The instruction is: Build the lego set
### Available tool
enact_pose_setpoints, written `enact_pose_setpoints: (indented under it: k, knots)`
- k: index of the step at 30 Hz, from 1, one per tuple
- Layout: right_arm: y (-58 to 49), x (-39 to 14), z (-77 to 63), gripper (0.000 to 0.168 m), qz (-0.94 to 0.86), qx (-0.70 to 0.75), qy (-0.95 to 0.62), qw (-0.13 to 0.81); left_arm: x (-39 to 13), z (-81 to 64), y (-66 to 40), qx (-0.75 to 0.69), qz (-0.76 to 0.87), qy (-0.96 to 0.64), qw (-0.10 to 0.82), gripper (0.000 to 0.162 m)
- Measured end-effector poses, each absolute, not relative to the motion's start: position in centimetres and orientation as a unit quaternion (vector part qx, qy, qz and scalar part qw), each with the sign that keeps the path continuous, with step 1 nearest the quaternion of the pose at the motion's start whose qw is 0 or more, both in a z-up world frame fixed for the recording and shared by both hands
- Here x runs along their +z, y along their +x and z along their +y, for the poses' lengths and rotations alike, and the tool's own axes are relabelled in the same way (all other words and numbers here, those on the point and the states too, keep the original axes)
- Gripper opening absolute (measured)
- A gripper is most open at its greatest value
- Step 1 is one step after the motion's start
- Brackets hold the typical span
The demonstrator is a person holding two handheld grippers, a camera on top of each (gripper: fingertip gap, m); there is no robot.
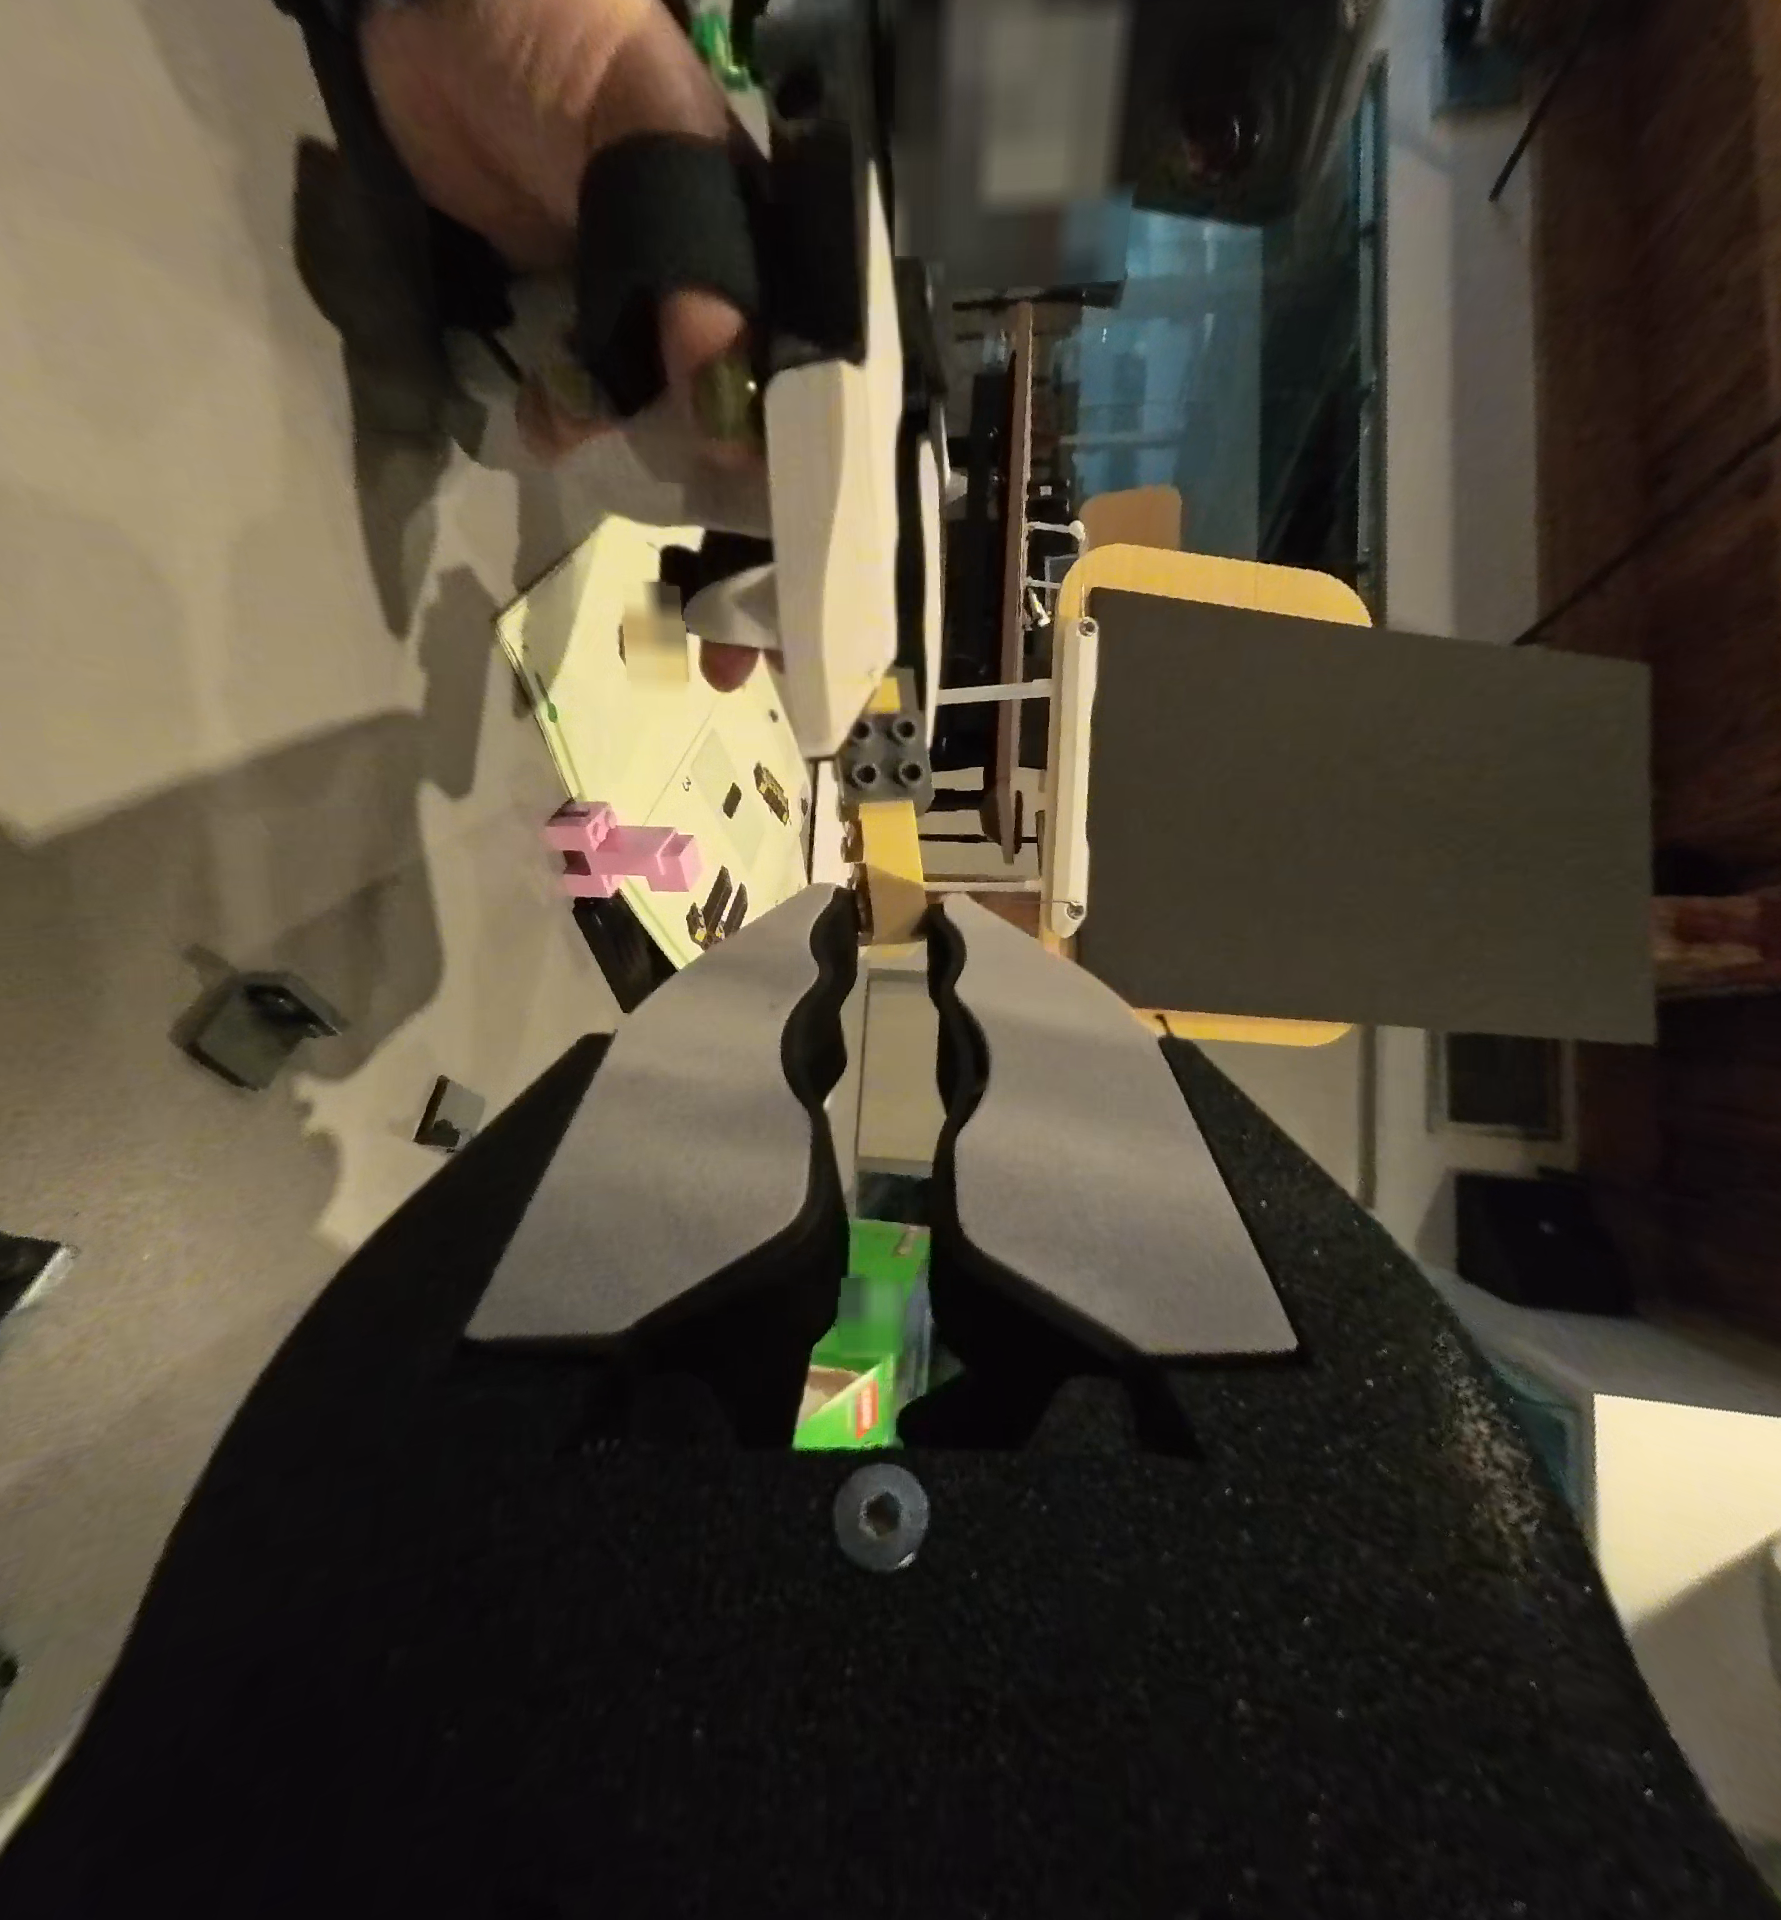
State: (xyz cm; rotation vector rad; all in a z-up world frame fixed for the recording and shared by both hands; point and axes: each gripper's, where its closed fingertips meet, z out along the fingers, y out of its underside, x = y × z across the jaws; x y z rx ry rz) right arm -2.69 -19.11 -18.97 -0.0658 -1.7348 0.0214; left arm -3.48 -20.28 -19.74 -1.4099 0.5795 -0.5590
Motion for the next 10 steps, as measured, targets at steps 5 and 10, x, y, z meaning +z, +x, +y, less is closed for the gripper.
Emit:
enact_pose_setpoints:
  k: [5, 10]
  knots:
    - [-2.77, -18.87, -19.29, 0.012, -0.76, 0.006, -0.022, 0.65, -19.52, -20.42, -3.62, -0.278, 0.25, -0.626, 0.684, 0.03]
    - [-2.84, -18.99, -19.46, 0.012, -0.76, 0.002, -0.013, 0.65, -19.61, -20.49, -3.42, -0.279, 0.256, -0.626, 0.682, 0.027]
